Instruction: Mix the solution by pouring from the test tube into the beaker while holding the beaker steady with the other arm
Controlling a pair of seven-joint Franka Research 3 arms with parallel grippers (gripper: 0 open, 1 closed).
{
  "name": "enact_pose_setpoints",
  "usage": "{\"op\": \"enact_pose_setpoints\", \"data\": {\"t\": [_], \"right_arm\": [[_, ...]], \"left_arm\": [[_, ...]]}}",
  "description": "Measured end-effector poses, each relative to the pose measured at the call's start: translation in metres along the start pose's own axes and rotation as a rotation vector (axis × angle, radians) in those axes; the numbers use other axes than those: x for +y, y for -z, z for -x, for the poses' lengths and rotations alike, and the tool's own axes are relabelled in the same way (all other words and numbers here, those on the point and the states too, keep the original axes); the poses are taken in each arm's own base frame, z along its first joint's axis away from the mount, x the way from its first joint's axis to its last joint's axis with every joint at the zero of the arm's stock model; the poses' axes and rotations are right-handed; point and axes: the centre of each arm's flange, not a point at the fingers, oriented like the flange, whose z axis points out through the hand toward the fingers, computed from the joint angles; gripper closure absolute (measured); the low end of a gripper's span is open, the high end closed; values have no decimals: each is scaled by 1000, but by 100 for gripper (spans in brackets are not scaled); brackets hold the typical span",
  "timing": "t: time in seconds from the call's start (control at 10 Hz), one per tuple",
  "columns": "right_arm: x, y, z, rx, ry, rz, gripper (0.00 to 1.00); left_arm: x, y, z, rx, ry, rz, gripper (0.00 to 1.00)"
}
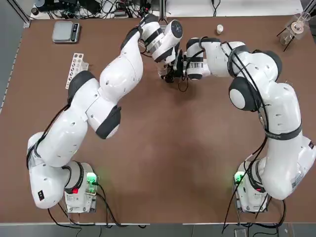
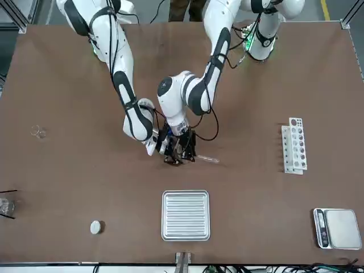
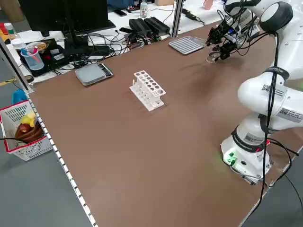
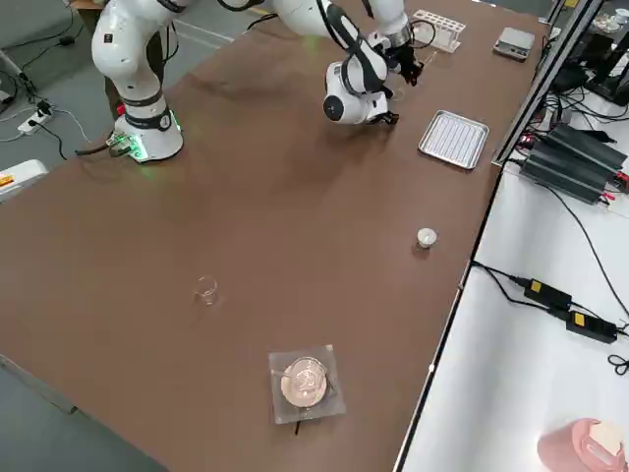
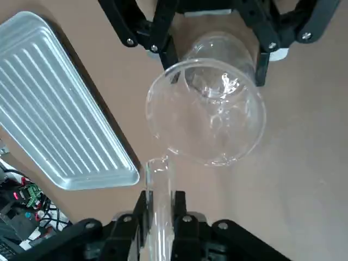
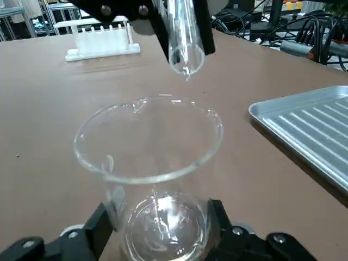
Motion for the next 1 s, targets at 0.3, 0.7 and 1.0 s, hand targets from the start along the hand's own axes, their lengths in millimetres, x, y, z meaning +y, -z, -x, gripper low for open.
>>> {"op": "enact_pose_setpoints", "data": {"t": [0.3, 0.7, 1.0], "right_arm": [[0, 0, 0, 0, 0, 0, 23], [0, 0, 0, 0, 0, 0, 23], [0, 0, 0, 0, 0, 0, 23]], "left_arm": [[0, 2, -3, 3, -3, -5, 78], [-3, 6, 0, 3, 4, -15, 78], [-14, 8, 15, 62, 86, 15, 78]]}}
